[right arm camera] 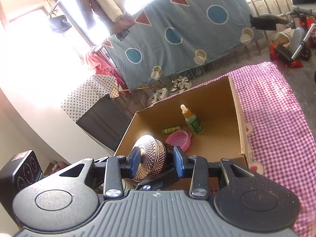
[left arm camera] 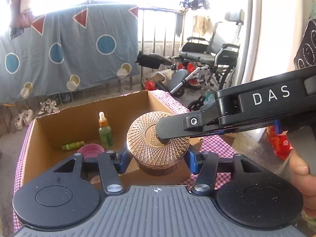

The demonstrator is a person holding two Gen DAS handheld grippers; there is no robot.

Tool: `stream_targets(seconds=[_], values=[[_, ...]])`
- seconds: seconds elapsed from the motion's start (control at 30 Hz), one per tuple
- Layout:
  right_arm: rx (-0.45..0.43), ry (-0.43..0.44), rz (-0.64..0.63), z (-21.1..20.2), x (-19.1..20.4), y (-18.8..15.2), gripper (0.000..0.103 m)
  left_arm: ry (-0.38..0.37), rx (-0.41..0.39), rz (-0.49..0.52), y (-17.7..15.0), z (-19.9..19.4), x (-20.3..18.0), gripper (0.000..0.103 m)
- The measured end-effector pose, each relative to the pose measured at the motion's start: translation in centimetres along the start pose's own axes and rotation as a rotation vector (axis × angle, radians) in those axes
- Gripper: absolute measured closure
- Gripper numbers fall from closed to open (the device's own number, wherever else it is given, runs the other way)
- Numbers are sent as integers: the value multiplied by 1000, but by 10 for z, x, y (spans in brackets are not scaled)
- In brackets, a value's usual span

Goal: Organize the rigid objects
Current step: 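Lift the gold-lidded jar with the right tool over the box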

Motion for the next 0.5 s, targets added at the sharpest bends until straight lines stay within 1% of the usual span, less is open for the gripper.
stream_targets(seconds=[0.07,0.13,0.27,0.37,0.5], values=[[30,-8,-37,13,-2,18,63,4,18,-27,12,14,5,48],[74,-18,-55,30,-8,35,63,5,58,-67,23,33,13,48],[207,-47,-76,77,-24,64,62,-4,174,-148,35,79,33,48],[298,-67,-70,111,-41,75,62,-1,237,-220,38,107,49,48],[368,-114,-118,149,-53,86,62,7,304,-285,43,142,65,48]])
Point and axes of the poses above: each gripper's, at about its wrist camera, not at the fingertips, and z roughly the way its jaws point, x to its left, y to its top, the point moved 3 cm from there along z, roughly the way its jaws point, and after that the axes turned 7 degrees about -z, right-handed, at the moved point
